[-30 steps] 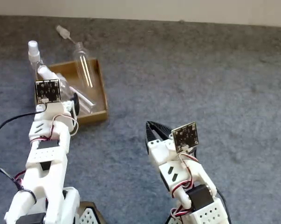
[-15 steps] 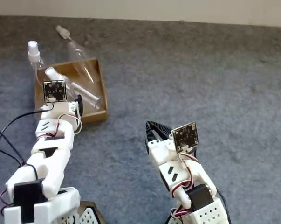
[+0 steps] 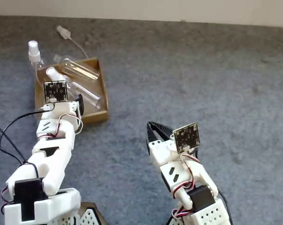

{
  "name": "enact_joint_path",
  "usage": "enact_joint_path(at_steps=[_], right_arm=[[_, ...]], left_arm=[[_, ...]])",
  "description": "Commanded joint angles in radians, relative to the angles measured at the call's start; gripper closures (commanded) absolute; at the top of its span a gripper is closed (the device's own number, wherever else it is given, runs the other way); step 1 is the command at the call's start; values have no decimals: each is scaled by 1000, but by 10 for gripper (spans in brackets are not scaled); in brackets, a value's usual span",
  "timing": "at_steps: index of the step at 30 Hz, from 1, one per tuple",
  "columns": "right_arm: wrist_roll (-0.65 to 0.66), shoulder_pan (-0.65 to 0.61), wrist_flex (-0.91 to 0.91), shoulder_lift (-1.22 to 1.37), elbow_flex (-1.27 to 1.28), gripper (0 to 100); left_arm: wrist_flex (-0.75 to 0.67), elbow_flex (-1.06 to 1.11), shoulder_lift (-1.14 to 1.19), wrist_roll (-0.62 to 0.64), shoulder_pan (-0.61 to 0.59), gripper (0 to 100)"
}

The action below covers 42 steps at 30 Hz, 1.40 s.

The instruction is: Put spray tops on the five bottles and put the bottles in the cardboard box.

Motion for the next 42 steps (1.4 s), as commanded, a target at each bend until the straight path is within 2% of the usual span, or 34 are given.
enact_joint_path(at_steps=[1,4,6,20,24,27,33,35,39,42], right_arm=[[12,10,-22,-15,113,991],[12,10,-22,-15,113,991],[12,10,-22,-15,113,991],[12,10,-22,-15,113,991],[12,10,-22,-15,113,991],[12,10,-22,-15,113,991],[11,12,-19,-15,107,991],[11,47,-18,-15,107,991],[6,173,-18,-15,70,991],[6,234,5,-15,2,991]], left_arm=[[-15,-5,7,-6,1,796],[-15,8,7,-6,-4,699],[-14,12,7,-6,-4,676],[-14,10,1,-6,-5,671],[20,21,-114,-6,-2,671],[186,19,-285,-6,2,674],[694,-73,-680,-5,45,674],[832,-102,-786,-5,82,674],[1007,-116,-949,-5,150,677],[1086,-119,-1038,-5,165,754]])
